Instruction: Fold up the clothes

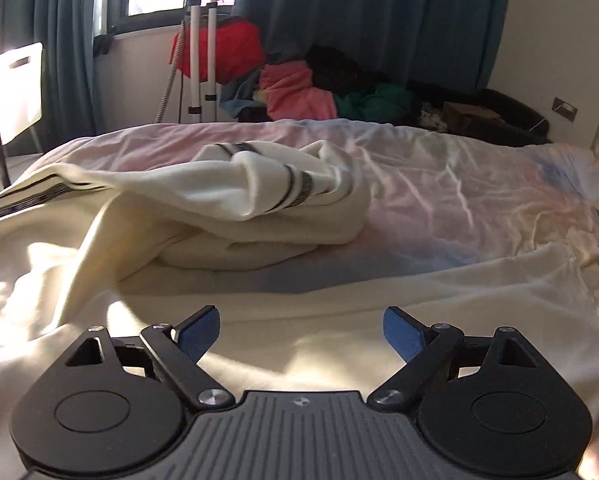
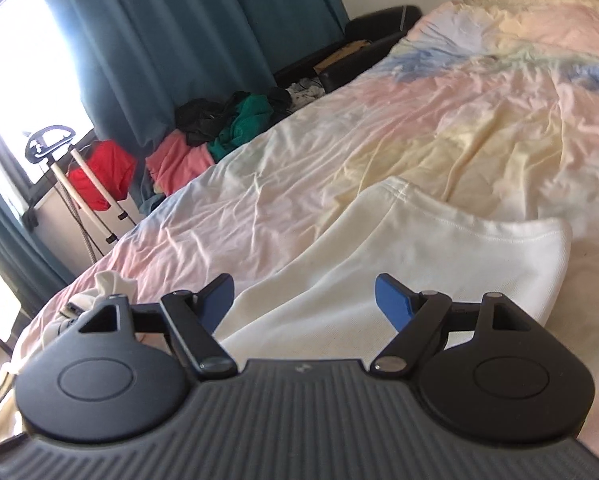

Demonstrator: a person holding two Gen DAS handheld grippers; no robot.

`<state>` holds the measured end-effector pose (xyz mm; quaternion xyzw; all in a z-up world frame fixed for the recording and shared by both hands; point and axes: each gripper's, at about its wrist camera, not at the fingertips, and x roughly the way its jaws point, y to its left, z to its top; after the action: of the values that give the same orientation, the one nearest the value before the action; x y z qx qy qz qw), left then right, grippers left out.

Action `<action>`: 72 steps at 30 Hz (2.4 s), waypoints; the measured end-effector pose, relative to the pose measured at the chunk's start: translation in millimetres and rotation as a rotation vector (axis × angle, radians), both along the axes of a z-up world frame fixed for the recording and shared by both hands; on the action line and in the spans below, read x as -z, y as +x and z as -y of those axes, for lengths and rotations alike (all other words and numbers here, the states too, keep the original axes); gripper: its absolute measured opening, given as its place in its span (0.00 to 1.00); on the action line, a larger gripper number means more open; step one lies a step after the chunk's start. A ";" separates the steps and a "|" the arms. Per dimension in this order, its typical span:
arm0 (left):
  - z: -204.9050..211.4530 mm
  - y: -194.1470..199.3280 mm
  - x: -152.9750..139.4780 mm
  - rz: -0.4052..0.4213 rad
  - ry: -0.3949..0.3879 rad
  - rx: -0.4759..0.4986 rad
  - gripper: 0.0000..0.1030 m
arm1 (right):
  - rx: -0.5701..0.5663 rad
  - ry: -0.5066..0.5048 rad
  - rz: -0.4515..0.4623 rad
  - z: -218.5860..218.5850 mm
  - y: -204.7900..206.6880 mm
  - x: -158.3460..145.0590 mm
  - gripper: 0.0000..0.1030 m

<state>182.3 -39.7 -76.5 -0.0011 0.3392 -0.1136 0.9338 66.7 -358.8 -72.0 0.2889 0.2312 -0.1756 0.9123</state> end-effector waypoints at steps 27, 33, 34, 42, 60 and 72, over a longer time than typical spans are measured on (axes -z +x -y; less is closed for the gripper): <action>104.0 217.8 3.1 0.079 0.346 -0.249 0.23 | 0.019 0.033 -0.075 6.8 64.2 70.6 0.77; 45.8 196.7 -94.7 0.100 -0.080 -0.262 0.22 | 0.034 0.012 -0.070 4.6 59.9 66.4 0.78; 31.5 191.3 -110.7 0.112 -0.163 -0.256 0.22 | 0.033 0.006 -0.069 3.5 59.2 65.1 0.78; -50.4 143.6 -102.3 0.199 -0.281 -0.158 0.32 | 0.008 -0.046 -0.043 -7.2 56.2 59.3 0.78; -71.9 -56.7 -28.4 0.058 -0.120 -0.193 0.77 | -0.255 -0.137 0.065 -57.3 62.7 54.7 0.78; -78.8 -91.4 -57.9 0.145 -0.242 -0.222 0.79 | -0.534 0.474 0.129 -45.0 63.4 64.0 0.79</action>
<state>90.9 39.0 -18.7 -0.1425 0.2527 -0.0497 0.9557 130.0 -313.8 -135.9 0.4322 0.2749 0.1459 0.8464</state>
